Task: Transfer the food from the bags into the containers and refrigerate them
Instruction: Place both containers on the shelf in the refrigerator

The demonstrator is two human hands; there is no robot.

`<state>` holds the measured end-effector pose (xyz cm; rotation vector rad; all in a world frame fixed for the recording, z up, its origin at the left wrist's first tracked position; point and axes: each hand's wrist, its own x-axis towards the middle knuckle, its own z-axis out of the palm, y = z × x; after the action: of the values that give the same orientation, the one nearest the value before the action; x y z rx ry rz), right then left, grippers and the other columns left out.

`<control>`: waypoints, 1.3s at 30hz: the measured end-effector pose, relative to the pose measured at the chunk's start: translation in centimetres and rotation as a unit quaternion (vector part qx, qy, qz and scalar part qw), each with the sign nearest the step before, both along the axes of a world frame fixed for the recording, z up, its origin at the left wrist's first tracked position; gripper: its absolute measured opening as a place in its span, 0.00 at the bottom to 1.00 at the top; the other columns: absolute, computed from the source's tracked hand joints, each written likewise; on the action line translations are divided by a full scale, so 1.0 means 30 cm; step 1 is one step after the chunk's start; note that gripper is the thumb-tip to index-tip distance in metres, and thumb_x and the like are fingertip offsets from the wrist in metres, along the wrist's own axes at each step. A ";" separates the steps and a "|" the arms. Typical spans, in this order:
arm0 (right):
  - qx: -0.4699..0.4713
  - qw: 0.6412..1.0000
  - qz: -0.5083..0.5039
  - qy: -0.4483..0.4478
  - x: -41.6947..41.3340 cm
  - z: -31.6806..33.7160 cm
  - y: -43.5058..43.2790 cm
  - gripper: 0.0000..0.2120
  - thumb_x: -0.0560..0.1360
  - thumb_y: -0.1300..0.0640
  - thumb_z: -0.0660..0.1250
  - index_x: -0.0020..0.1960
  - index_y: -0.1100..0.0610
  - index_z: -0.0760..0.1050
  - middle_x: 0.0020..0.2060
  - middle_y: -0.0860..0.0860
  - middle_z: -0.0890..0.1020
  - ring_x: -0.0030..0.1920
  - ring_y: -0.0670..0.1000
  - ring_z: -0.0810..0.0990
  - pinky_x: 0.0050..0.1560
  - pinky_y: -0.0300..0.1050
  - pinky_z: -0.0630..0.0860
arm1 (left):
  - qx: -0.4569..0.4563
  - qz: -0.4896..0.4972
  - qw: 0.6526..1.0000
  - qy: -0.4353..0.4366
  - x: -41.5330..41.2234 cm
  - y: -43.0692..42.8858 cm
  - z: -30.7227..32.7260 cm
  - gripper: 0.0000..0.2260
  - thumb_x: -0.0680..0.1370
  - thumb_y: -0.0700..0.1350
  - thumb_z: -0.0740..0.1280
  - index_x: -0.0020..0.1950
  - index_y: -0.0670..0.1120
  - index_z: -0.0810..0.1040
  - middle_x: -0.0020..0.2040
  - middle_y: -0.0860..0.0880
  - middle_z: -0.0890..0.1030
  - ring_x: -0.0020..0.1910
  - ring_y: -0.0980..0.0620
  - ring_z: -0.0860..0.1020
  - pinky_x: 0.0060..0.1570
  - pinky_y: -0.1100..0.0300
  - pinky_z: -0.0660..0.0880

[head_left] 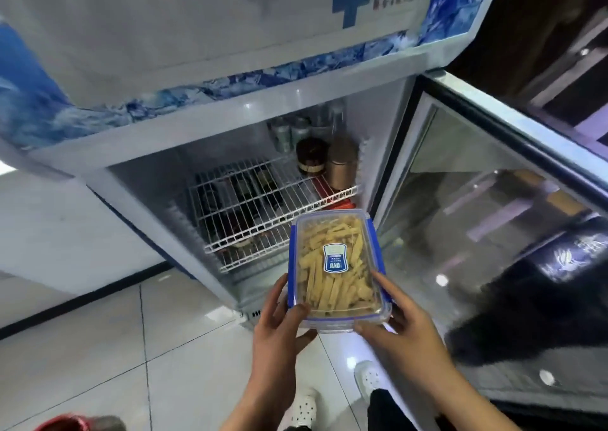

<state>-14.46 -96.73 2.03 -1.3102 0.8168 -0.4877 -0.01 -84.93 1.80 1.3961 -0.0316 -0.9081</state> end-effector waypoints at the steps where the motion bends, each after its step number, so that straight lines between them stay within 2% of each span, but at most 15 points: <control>1: -0.015 0.999 0.030 0.007 0.013 -0.013 -0.049 0.37 0.64 0.68 0.79 0.66 0.44 0.73 0.63 0.48 0.81 0.61 0.43 0.80 0.56 0.34 0.77 | 0.005 0.016 1.000 -0.002 0.005 -0.033 -0.013 0.22 0.79 0.37 0.65 0.67 0.60 0.74 0.57 0.51 0.85 0.55 0.46 0.84 0.51 0.48 0.80; 4: -0.040 0.994 0.097 0.012 0.043 -0.058 -0.196 0.38 0.65 0.70 0.78 0.66 0.40 0.72 0.66 0.47 0.78 0.62 0.39 0.78 0.58 0.31 0.74 | 0.025 0.053 0.998 -0.017 0.004 -0.131 -0.054 0.22 0.79 0.37 0.65 0.67 0.59 0.74 0.55 0.50 0.85 0.54 0.45 0.84 0.52 0.46 0.81; 7: -0.065 0.987 0.147 0.024 0.075 -0.116 -0.338 0.39 0.64 0.61 0.80 0.63 0.29 0.72 0.66 0.47 0.78 0.64 0.43 0.77 0.63 0.36 0.73 | 0.040 0.065 0.995 -0.059 -0.008 -0.229 -0.083 0.20 0.80 0.33 0.65 0.70 0.47 0.75 0.54 0.62 0.84 0.54 0.51 0.84 0.51 0.47 0.83; 9: -0.059 0.983 0.170 0.026 0.098 -0.164 -0.417 0.37 0.63 0.60 0.80 0.64 0.33 0.73 0.66 0.50 0.78 0.64 0.45 0.78 0.63 0.35 0.73 | 0.053 0.070 0.993 -0.080 -0.015 -0.290 -0.115 0.18 0.80 0.32 0.64 0.69 0.41 0.74 0.54 0.67 0.82 0.53 0.54 0.83 0.49 0.50 0.83; 12: -0.059 0.979 0.194 0.036 0.140 -0.225 -0.508 0.37 0.64 0.66 0.80 0.65 0.40 0.72 0.66 0.51 0.78 0.63 0.45 0.78 0.64 0.36 0.73 | 0.048 0.119 0.991 -0.037 -0.010 -0.365 -0.139 0.21 0.80 0.35 0.63 0.69 0.53 0.75 0.54 0.52 0.85 0.54 0.47 0.84 0.46 0.51 0.82; 15: -0.064 0.974 0.212 0.039 0.204 -0.281 -0.572 0.37 0.65 0.68 0.79 0.67 0.42 0.73 0.66 0.51 0.78 0.64 0.46 0.78 0.64 0.38 0.74 | 0.041 0.160 0.986 -0.015 0.028 -0.416 -0.184 0.22 0.79 0.36 0.64 0.69 0.56 0.74 0.56 0.45 0.85 0.57 0.42 0.83 0.46 0.51 0.81; 18: -0.055 0.975 0.213 0.031 0.276 -0.325 -0.601 0.36 0.67 0.70 0.78 0.68 0.45 0.74 0.67 0.49 0.77 0.65 0.45 0.77 0.62 0.37 0.75 | 0.041 0.184 0.982 -0.012 0.092 -0.450 -0.229 0.22 0.79 0.35 0.64 0.69 0.55 0.74 0.57 0.45 0.84 0.59 0.39 0.81 0.52 0.44 0.79; 22: -0.053 0.980 0.191 0.018 0.377 -0.394 -0.617 0.40 0.68 0.72 0.75 0.70 0.41 0.70 0.67 0.50 0.78 0.65 0.50 0.78 0.58 0.41 0.77 | 0.036 0.182 0.982 -0.023 0.201 -0.492 -0.285 0.21 0.79 0.35 0.64 0.65 0.57 0.76 0.56 0.46 0.84 0.60 0.38 0.80 0.51 0.44 0.78; 24: -0.057 0.984 0.166 0.011 0.422 -0.430 -0.622 0.43 0.68 0.73 0.75 0.73 0.43 0.66 0.66 0.49 0.78 0.65 0.51 0.78 0.62 0.45 0.77 | 0.037 0.182 0.982 -0.025 0.249 -0.505 -0.316 0.21 0.78 0.35 0.65 0.66 0.56 0.76 0.54 0.46 0.85 0.59 0.39 0.81 0.54 0.43 0.78; 27: -0.039 0.990 0.134 0.004 0.470 -0.477 -0.631 0.41 0.69 0.74 0.74 0.74 0.46 0.67 0.63 0.48 0.80 0.61 0.50 0.81 0.63 0.52 0.77 | 0.035 0.174 0.983 -0.038 0.309 -0.529 -0.358 0.21 0.79 0.36 0.65 0.67 0.56 0.76 0.52 0.51 0.85 0.59 0.42 0.81 0.57 0.42 0.78; 29: -0.030 0.993 0.112 -0.007 0.503 -0.499 -0.638 0.39 0.69 0.74 0.73 0.72 0.46 0.69 0.61 0.48 0.82 0.61 0.51 0.81 0.60 0.49 0.79 | 0.022 0.160 0.986 -0.051 0.342 -0.542 -0.385 0.20 0.79 0.37 0.66 0.65 0.58 0.76 0.54 0.51 0.85 0.60 0.43 0.81 0.59 0.42 0.77; 31: -0.016 0.995 0.094 -0.017 0.538 -0.514 -0.644 0.36 0.70 0.74 0.73 0.71 0.48 0.70 0.59 0.48 0.83 0.61 0.49 0.81 0.56 0.42 0.79 | 0.014 0.150 0.986 -0.067 0.367 -0.550 -0.412 0.19 0.80 0.40 0.67 0.68 0.57 0.75 0.57 0.48 0.84 0.60 0.43 0.81 0.60 0.42 0.77; 34: -0.008 0.997 0.075 -0.028 0.583 -0.522 -0.651 0.35 0.69 0.74 0.73 0.73 0.55 0.70 0.59 0.49 0.83 0.59 0.45 0.81 0.52 0.35 0.77 | 0.014 0.166 0.982 -0.094 0.403 -0.562 -0.447 0.24 0.74 0.47 0.73 0.71 0.55 0.74 0.55 0.36 0.79 0.60 0.40 0.80 0.62 0.40 0.76; 36: -0.002 0.997 0.075 -0.034 0.606 -0.534 -0.659 0.36 0.70 0.74 0.73 0.74 0.55 0.69 0.61 0.51 0.82 0.59 0.45 0.81 0.52 0.35 0.77 | 0.021 0.182 0.978 -0.099 0.427 -0.578 -0.475 0.26 0.71 0.48 0.75 0.69 0.55 0.77 0.49 0.36 0.77 0.54 0.41 0.81 0.63 0.39 0.74; 39: -0.004 0.996 0.088 -0.034 0.636 -0.547 -0.677 0.36 0.71 0.72 0.73 0.73 0.49 0.69 0.62 0.51 0.81 0.62 0.48 0.80 0.59 0.41 0.78 | 0.018 0.202 0.974 -0.099 0.459 -0.598 -0.501 0.26 0.70 0.47 0.77 0.68 0.52 0.78 0.50 0.41 0.81 0.54 0.46 0.81 0.62 0.42 0.76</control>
<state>4.60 -117.05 -14.38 -1.3511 0.6364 -0.3933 13.76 -102.88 -13.22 1.4530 0.1158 -0.4317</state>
